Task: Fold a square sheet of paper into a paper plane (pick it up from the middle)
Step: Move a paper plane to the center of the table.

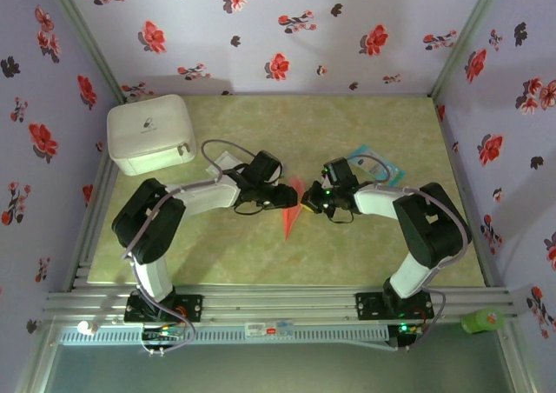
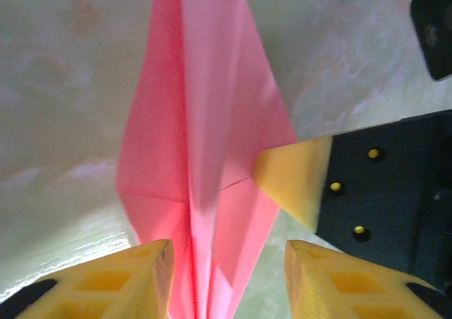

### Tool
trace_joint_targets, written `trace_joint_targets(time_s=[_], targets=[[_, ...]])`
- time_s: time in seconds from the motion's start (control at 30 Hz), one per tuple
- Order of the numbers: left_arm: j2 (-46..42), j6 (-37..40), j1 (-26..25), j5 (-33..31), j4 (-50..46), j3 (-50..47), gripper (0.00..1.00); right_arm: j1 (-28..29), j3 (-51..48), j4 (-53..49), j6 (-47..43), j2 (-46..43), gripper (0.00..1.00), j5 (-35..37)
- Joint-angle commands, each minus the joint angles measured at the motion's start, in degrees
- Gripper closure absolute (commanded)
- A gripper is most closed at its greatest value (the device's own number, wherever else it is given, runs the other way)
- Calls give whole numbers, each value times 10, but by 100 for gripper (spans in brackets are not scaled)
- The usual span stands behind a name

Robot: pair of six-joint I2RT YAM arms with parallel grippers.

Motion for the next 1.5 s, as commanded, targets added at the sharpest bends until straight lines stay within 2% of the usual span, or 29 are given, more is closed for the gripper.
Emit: trace_joint_targets(time_s=[0.0,0.47,0.87,1.47], targets=[[15,12,-4,-5,-33,17,55,1,5,9,5,8,98,-5],[40,29,-13,5,-60,41,57,1,5,12,7,6,97,-8],[56,35,-17,5,-72,50,69,1,3,12,5,4,97,-8],[82,37,-23,5,-81,68,78,1,-3,20,7,3,95,-11]])
